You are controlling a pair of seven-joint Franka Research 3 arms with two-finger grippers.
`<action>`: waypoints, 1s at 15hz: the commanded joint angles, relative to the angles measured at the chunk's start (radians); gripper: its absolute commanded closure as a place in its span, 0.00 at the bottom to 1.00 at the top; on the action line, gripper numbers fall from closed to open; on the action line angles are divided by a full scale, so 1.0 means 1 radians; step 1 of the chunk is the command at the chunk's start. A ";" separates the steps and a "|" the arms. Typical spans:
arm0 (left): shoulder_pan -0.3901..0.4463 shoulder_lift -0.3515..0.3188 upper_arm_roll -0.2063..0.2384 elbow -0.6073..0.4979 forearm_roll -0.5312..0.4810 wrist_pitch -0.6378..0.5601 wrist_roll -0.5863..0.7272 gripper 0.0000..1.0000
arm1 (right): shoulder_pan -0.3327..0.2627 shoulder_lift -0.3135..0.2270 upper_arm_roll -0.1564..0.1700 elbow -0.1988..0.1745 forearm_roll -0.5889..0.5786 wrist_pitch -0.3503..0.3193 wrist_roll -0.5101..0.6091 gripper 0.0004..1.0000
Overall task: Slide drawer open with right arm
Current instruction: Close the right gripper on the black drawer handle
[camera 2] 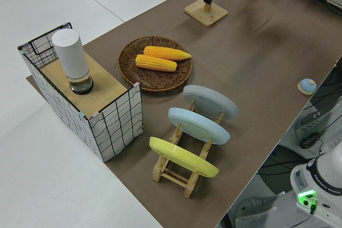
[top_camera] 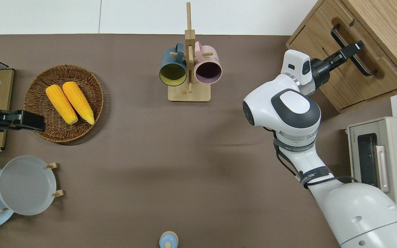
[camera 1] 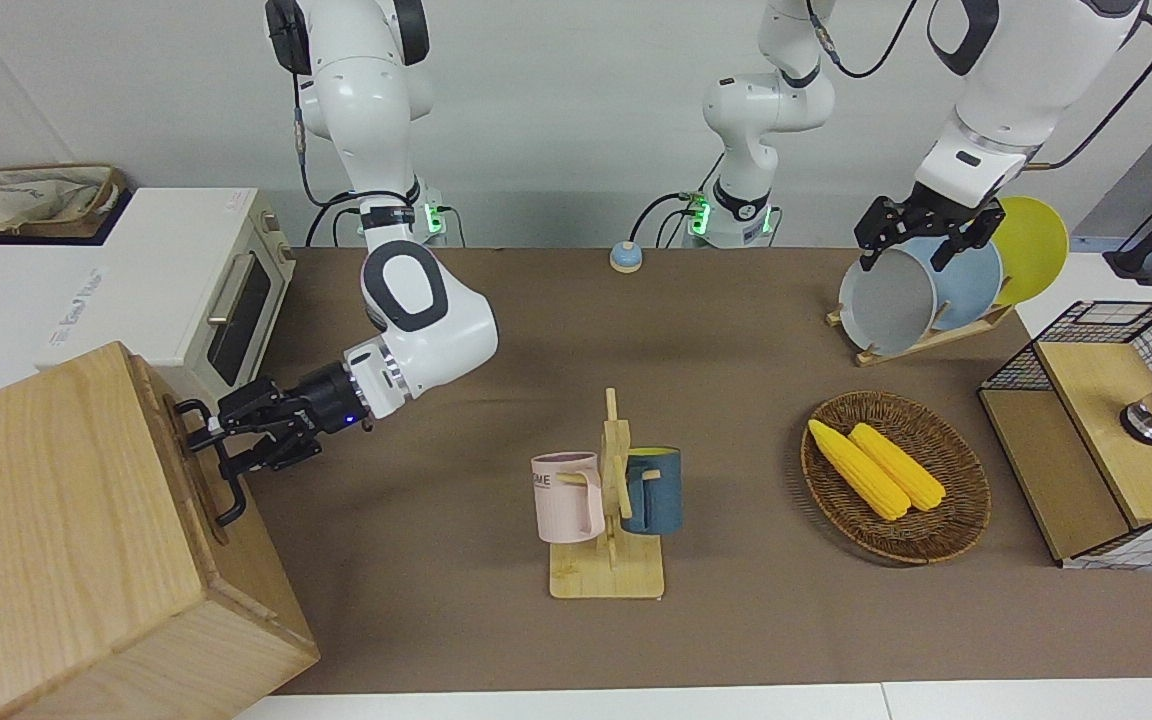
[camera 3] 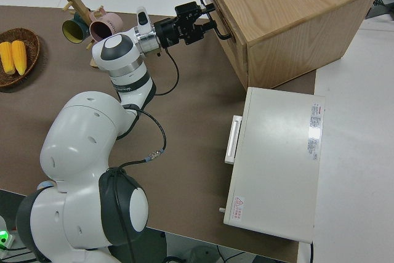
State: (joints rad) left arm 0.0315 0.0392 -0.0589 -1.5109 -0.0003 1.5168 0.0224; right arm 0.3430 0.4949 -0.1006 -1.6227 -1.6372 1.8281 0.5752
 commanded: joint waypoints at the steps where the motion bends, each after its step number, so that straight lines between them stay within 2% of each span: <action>1: 0.005 0.011 -0.007 0.024 0.017 -0.020 0.010 0.01 | -0.007 0.004 0.007 -0.008 -0.032 0.002 0.017 1.00; 6: 0.005 0.011 -0.007 0.026 0.017 -0.020 0.010 0.01 | 0.001 0.002 0.007 -0.008 -0.032 -0.003 0.008 1.00; 13: 0.005 0.011 -0.007 0.026 0.017 -0.020 0.008 0.01 | 0.053 0.001 0.009 -0.006 0.003 -0.084 0.002 1.00; 15: 0.005 0.011 -0.007 0.024 0.017 -0.020 0.010 0.01 | 0.083 0.001 0.010 -0.006 0.019 -0.113 0.002 1.00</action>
State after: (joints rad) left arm 0.0315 0.0392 -0.0589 -1.5109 -0.0003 1.5168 0.0224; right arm 0.3818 0.4976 -0.0934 -1.6306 -1.6289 1.7628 0.5752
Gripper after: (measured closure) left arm 0.004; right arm 0.828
